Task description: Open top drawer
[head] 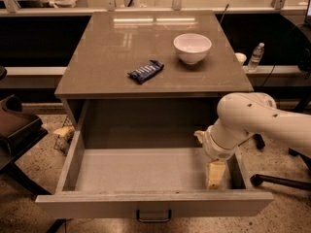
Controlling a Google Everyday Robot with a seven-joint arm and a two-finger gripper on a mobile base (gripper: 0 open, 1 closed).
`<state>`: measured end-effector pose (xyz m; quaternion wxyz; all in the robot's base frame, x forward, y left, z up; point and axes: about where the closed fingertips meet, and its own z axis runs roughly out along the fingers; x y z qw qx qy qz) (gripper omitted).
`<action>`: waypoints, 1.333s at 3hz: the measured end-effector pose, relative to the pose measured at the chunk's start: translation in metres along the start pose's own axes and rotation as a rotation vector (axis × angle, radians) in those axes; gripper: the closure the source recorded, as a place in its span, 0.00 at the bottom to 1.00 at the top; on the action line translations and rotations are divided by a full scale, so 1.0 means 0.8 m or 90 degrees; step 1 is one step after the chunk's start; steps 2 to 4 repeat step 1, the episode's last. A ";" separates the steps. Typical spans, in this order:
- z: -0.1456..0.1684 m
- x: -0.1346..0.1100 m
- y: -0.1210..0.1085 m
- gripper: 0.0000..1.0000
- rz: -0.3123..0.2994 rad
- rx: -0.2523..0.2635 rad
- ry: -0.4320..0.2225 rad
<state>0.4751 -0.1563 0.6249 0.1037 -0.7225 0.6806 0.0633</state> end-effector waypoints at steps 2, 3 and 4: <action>0.000 0.000 0.000 0.00 0.000 0.000 0.000; 0.000 0.000 0.000 0.00 0.000 0.000 0.000; 0.000 0.000 0.000 0.00 0.000 0.000 0.000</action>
Offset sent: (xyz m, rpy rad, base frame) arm 0.0000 0.0000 0.0000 0.0000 0.0000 0.0000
